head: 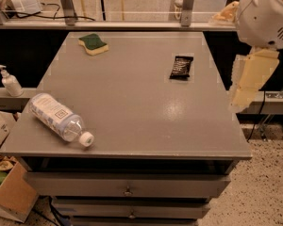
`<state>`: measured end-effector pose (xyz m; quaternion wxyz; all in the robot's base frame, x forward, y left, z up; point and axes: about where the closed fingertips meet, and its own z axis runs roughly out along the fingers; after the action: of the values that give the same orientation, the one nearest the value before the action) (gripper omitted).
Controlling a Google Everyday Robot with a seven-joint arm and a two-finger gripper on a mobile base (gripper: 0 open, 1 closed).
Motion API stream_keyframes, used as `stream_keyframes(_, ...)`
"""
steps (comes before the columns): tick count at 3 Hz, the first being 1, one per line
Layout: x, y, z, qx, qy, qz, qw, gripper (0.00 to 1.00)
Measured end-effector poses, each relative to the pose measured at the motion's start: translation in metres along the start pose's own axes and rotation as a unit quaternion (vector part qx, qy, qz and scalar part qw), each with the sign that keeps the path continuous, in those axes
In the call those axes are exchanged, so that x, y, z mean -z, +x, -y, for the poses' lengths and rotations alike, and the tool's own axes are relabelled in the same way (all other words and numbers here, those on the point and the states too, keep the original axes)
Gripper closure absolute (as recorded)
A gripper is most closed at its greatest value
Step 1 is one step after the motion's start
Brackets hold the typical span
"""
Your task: Move blue plastic bottle near rxbar chocolate
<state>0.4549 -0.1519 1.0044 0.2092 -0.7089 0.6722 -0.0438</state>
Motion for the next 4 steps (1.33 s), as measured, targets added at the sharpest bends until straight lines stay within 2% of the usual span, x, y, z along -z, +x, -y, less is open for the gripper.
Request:
stream_keyframes(1, -0.008, -0.044, -0.003, 0.098, 0.0, 0.047, 0.9941, 0.0)
stream_keyframes(2, -0.003, -0.05, -0.004, 0.132, 0.007, 0.05, 0.99, 0.0)
stream_keyframes(3, -0.002, -0.051, -0.004, 0.13, 0.008, 0.05, 0.9902, 0.0)
stream_keyframes(4, 0.004, -0.055, -0.002, 0.157, 0.02, 0.062, 0.9854, 0.0)
